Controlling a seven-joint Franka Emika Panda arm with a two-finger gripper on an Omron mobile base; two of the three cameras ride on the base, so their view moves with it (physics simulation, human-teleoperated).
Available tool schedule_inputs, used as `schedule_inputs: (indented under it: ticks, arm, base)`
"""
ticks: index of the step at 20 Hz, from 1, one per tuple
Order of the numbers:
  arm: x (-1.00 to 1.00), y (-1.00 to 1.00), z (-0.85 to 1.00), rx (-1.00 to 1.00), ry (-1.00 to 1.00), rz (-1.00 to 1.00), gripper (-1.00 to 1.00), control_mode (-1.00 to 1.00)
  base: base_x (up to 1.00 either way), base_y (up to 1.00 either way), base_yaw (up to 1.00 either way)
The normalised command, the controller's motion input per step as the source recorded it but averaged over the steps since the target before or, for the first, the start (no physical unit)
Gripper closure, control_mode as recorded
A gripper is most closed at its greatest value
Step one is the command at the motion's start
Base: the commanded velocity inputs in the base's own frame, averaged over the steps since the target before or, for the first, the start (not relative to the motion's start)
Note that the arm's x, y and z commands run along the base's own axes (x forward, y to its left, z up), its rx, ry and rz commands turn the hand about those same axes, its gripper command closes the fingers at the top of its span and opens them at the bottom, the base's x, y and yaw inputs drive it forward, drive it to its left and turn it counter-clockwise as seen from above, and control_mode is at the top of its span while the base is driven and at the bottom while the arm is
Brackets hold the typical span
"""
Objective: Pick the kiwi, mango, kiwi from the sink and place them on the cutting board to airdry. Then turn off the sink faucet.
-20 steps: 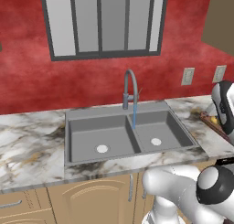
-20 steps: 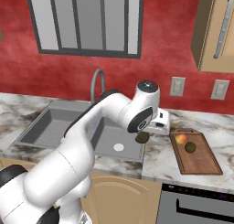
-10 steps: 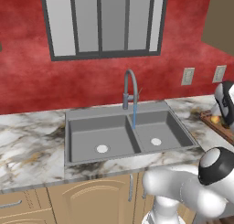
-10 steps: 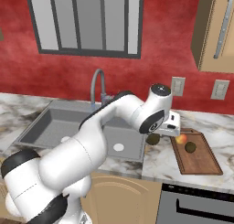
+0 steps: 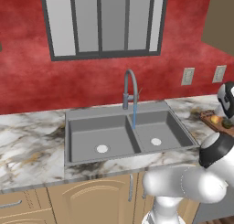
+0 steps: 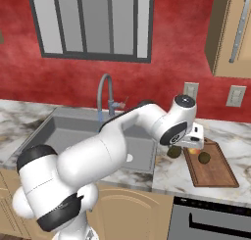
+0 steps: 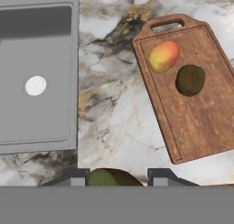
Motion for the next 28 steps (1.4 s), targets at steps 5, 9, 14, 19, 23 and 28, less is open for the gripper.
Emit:
schedule_inputs:
  ticks: [5, 9, 14, 19, 23, 28]
  arm:
    - [0.13, -0.33, -0.18, 0.00, 0.01, -0.01, 1.00, -1.00]
    - [0.12, -0.28, -0.20, 0.00, 0.01, 0.00, 1.00, -1.00]
    - [0.12, -0.23, -0.22, 0.00, 0.02, 0.00, 1.00, -1.00]
    - [0.13, -0.28, -0.20, 0.00, 0.02, 0.00, 1.00, -1.00]
    - [0.07, -0.31, -0.18, 0.00, 0.02, 0.00, 1.00, -1.00]
    - [0.05, -0.33, -0.15, 0.00, 0.01, 0.00, 1.00, -1.00]
  base:
    - [0.00, 0.00, 0.00]
    - [0.00, 0.00, 0.00]
    - [0.00, 0.00, 0.00]
    - [0.00, 0.00, 0.00]
    - [0.00, 0.00, 0.00]
    - [0.00, 0.00, 0.00]
